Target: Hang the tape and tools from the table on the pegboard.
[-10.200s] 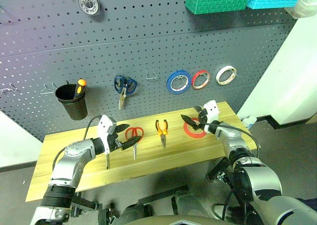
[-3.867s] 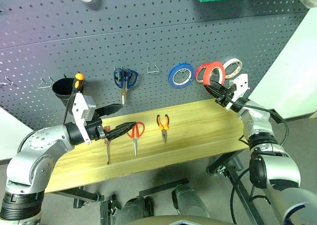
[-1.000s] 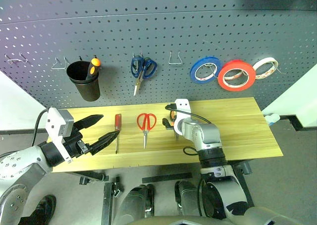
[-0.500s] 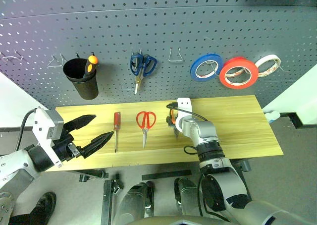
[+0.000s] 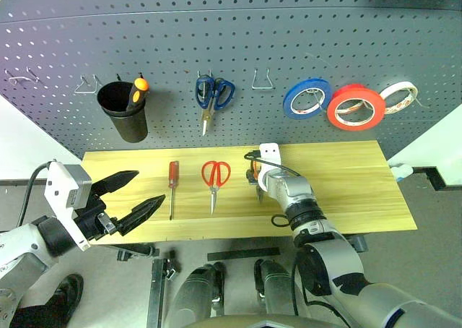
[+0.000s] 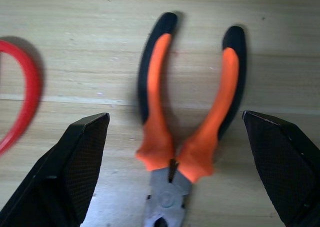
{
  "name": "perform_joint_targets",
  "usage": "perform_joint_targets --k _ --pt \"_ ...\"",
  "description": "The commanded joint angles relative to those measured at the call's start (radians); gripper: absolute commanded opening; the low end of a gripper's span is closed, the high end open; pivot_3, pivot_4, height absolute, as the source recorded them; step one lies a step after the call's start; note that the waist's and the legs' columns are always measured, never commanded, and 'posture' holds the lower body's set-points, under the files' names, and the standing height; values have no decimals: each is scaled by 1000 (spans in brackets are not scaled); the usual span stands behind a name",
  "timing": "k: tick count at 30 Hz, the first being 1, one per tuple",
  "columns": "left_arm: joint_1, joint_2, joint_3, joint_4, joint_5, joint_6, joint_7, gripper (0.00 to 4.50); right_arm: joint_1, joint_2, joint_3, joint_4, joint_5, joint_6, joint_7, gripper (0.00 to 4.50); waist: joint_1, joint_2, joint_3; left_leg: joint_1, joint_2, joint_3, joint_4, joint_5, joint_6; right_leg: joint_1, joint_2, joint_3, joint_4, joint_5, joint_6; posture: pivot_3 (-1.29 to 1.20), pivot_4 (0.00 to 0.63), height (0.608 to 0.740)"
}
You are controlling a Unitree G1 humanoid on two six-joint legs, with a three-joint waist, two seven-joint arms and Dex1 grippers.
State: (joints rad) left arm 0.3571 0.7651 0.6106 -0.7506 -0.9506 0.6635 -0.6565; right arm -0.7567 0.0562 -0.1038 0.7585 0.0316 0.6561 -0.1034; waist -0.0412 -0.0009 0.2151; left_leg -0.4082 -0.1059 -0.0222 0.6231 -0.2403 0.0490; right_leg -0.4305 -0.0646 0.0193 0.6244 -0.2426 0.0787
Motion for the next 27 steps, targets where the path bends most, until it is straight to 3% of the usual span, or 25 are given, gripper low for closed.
perform_joint_targets --k 1,21,24,27 --pt "-2 6 15 -25 -11 -14 -1 4500 -21 -9 11 5 -15 -32 -20 4469 0 0 0 0 0 0 -1 0 0 0 0 0 0 0 0 58 240 740" --pt "-38 9 -21 -13 -8 -10 -2 4500 73 35 38 -118 -13 64 -35 4469 -2 0 0 0 0 -1 -9 1 -2 0 0 -1 -7 0 0 41 248 740" --pt "-35 9 -19 -16 -9 -9 -1 4500 69 35 30 -105 -7 58 -34 3920 -2 0 0 0 0 -1 -9 1 -2 0 0 -1 -7 0 0 45 248 740" --pt "-34 10 -16 -16 -14 -6 2 4500 61 33 24 -96 -2 56 -31 2895 -1 0 0 0 0 -1 -9 1 -2 0 0 -1 -8 0 0 46 249 740"
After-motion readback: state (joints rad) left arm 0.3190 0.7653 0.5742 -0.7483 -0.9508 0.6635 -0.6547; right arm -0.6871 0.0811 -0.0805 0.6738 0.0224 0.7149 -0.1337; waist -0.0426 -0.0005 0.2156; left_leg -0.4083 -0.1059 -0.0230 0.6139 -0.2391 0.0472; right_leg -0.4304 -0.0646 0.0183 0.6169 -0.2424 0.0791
